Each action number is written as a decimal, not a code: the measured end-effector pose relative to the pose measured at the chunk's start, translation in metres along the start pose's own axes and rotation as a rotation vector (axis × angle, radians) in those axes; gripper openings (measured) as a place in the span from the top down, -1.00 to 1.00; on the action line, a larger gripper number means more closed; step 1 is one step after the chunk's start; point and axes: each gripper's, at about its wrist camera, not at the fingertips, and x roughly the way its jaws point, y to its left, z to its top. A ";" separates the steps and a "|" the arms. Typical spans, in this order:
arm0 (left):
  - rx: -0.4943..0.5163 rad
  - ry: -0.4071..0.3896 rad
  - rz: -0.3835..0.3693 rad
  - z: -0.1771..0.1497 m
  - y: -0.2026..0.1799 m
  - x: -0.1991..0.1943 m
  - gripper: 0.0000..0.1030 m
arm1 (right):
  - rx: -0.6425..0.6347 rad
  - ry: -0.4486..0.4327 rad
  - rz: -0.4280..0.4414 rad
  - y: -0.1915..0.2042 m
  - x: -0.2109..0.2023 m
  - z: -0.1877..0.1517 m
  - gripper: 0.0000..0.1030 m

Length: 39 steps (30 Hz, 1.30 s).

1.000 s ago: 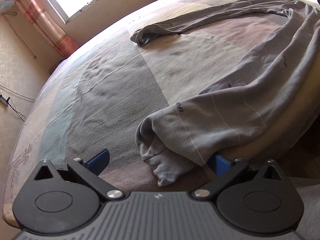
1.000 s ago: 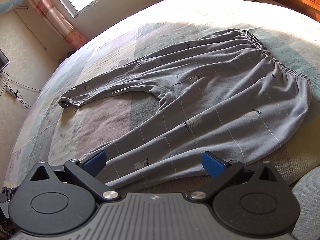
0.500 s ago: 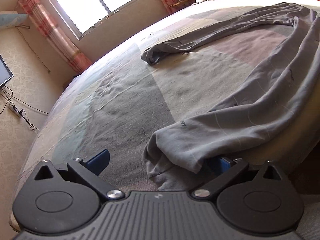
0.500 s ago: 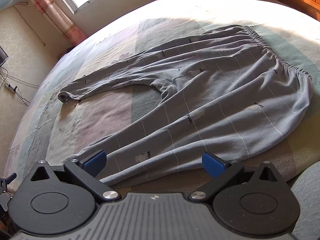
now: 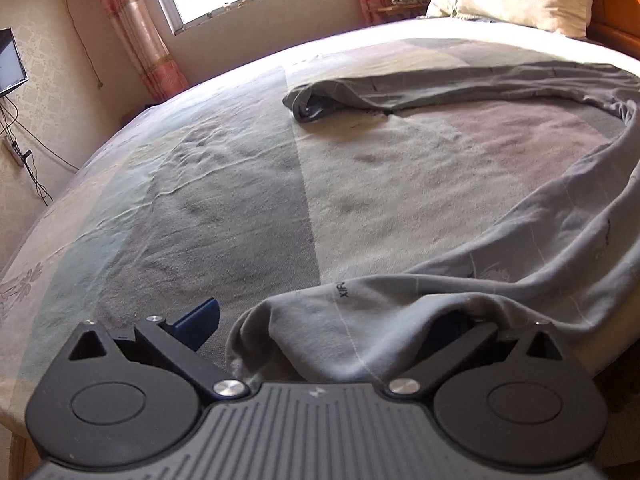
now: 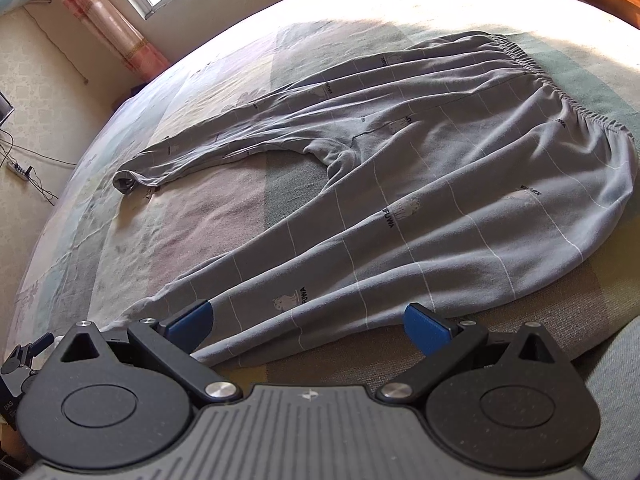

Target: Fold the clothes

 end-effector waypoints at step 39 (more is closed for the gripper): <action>-0.068 0.117 0.252 -0.034 0.090 -0.028 -0.99 | -0.073 0.002 0.013 0.015 0.000 0.001 -1.00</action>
